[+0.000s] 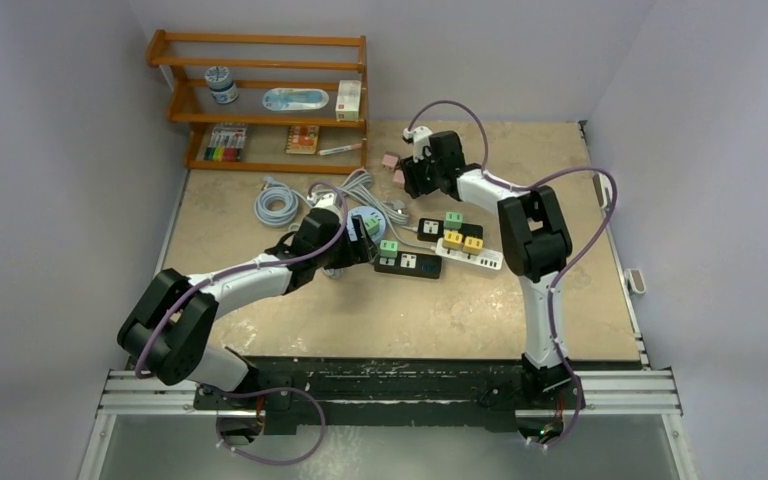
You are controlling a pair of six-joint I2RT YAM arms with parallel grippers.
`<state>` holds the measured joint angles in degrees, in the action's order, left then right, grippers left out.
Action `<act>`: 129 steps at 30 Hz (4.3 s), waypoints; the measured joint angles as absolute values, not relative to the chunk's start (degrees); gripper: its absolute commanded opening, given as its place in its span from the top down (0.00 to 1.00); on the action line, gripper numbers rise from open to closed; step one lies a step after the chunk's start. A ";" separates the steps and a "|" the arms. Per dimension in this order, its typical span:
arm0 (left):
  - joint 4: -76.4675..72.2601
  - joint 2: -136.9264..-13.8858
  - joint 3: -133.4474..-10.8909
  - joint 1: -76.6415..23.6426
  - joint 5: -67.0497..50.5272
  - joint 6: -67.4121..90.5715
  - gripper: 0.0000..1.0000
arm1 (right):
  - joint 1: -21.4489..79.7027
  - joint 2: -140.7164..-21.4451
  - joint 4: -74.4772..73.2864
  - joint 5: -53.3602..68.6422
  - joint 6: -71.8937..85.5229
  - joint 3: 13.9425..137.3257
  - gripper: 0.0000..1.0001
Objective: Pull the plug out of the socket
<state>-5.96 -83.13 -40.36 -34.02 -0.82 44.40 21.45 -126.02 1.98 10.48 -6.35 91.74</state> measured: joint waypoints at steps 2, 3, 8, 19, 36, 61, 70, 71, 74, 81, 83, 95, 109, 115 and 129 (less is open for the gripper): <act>-5.96 -83.13 -40.36 -34.02 -0.84 44.40 0.22 | 21.65 -126.87 1.93 10.02 -6.52 91.85 0.45; -5.96 -83.13 -40.36 -34.02 -0.84 44.40 0.22 | 21.78 -127.26 1.85 10.00 -6.55 91.90 0.45; -6.02 -83.13 -40.36 -34.02 -0.84 44.42 0.22 | 22.57 -128.16 1.56 10.22 -6.57 92.20 0.44; -5.80 -83.13 -40.36 -33.71 -0.73 45.41 0.22 | 22.94 -135.17 -0.14 11.05 -1.41 103.07 0.41; -8.23 -83.00 -37.69 -25.89 -2.79 50.52 0.26 | 23.57 -109.65 7.49 11.77 0.82 82.04 0.34; 2.87 -94.65 -49.80 -24.60 8.84 51.46 0.29 | 41.74 -115.09 1.13 9.37 0.40 79.77 0.86; 0.05 -97.27 -50.33 -24.51 9.47 51.44 0.30 | 41.25 -115.13 -0.71 9.19 2.28 81.28 1.00; -0.58 -97.51 -50.33 -24.47 9.52 51.44 0.30 | 40.95 -115.11 -0.36 10.09 2.74 81.12 1.00; -2.48 -98.10 -50.06 -24.40 9.82 51.44 0.30 | 40.51 -115.11 0.12 9.41 3.36 81.12 1.00; -6.02 -99.22 -49.41 -24.38 10.72 51.42 0.31 | 39.86 -111.94 4.62 12.34 5.02 76.03 1.00; -7.14 -99.66 -49.41 -24.38 10.76 51.42 0.31 | 39.22 -111.22 4.45 13.72 5.02 75.90 1.00; -9.78 -100.75 -49.50 -24.38 10.72 51.44 0.31 | 37.26 -111.02 5.10 16.97 5.61 75.99 1.00; -10.41 -100.42 -49.17 -24.12 9.34 51.99 0.31 | 31.29 -109.84 14.24 30.87 14.20 70.52 1.00; -11.57 -97.80 -46.54 -23.05 4.91 55.90 0.30 | 30.00 -109.30 21.19 35.00 17.82 70.17 1.00; -24.05 -95.53 -36.88 -11.90 -19.84 80.29 0.28 | 32.77 -109.21 33.78 34.89 17.41 69.41 1.00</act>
